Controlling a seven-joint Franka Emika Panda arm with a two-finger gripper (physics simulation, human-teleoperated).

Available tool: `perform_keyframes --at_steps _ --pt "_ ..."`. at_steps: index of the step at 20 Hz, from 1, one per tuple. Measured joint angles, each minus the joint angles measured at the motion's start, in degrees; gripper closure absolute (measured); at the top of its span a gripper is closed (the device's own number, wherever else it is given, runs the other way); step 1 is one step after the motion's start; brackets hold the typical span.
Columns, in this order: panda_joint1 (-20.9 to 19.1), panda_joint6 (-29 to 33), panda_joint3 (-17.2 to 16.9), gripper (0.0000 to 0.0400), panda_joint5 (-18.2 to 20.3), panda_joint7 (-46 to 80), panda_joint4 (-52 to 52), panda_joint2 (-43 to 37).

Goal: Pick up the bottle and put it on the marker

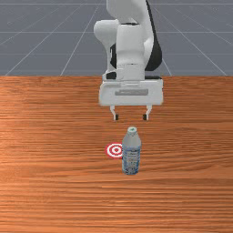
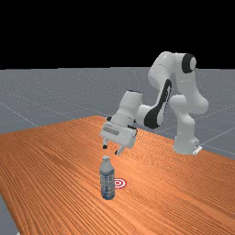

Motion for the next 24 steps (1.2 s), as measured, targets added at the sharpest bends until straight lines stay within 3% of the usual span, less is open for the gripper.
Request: perform_keyframes --at_steps 7,8,9,14,19,24 --pt "0.4 5.2 -1.2 0.0000 -0.4 0.6 4.4 7.1" --pt "0.5 5.3 -1.2 0.0129 -0.4 0.6 4.4 7.3" --pt "0.5 5.5 -1.2 0.0208 -0.5 0.6 4.4 7.3" --pt "0.3 5.7 -1.1 0.0221 -0.3 0.7 3.5 6.3" --pt "0.0 8.1 -1.5 0.0221 -0.5 0.6 -7.0 -0.1" --pt "0.2 10.0 -2.1 0.0224 -0.6 0.7 -8.8 -0.8"
